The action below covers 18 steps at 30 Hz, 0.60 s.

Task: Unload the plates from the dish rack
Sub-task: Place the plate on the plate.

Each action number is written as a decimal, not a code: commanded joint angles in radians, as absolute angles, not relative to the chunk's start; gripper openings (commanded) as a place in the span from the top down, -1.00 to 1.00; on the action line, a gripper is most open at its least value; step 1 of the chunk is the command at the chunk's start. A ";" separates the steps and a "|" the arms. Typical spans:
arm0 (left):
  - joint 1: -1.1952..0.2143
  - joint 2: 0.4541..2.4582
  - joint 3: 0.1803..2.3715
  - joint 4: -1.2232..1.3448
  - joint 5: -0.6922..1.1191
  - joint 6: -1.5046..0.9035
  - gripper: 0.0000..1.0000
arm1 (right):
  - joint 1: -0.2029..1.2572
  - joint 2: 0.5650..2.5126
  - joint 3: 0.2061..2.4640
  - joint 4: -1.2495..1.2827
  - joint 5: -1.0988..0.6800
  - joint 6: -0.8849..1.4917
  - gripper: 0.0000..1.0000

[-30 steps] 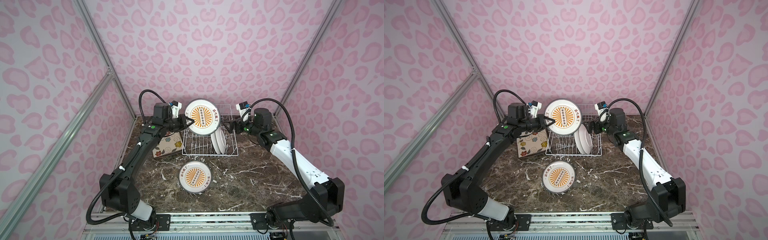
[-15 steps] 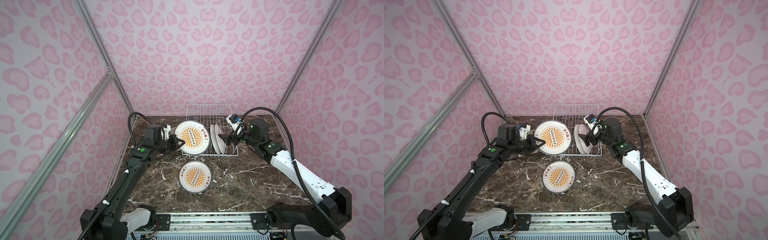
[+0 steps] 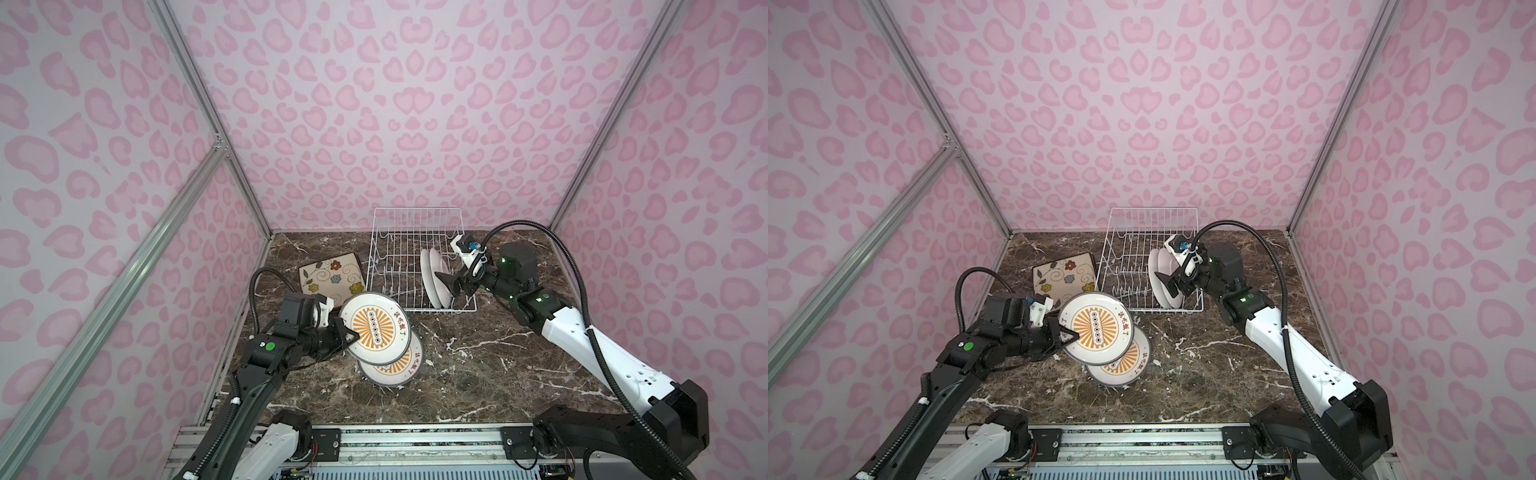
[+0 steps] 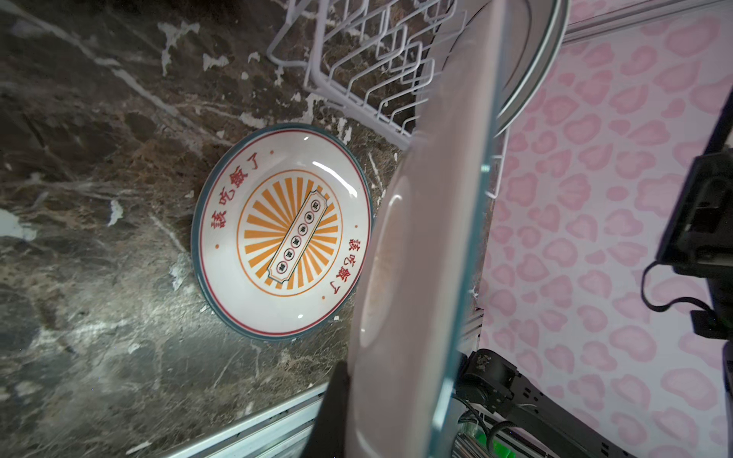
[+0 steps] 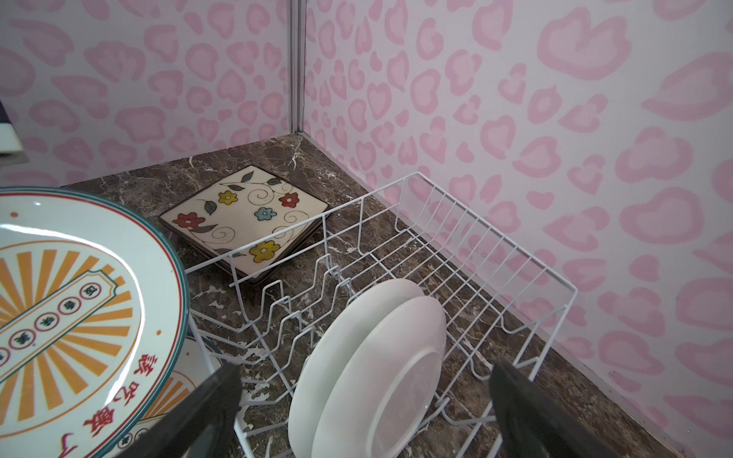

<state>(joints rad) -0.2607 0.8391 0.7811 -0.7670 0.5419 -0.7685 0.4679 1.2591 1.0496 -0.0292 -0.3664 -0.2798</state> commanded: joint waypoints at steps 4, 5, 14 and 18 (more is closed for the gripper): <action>-0.260 0.769 0.606 -0.657 0.583 -0.862 0.92 | 0.479 1.252 1.039 0.025 -0.338 -0.279 -0.98; -0.260 0.766 0.581 -0.623 0.590 -0.881 0.92 | 0.483 1.251 1.039 0.024 -0.335 -0.279 -0.98; -0.274 0.797 0.445 -0.399 0.587 -0.990 0.92 | 0.498 1.238 1.026 0.017 -0.299 -0.278 -0.98; -0.288 0.856 0.396 -0.300 0.581 -1.022 0.92 | 0.503 1.235 1.029 0.009 -0.291 -0.280 -0.98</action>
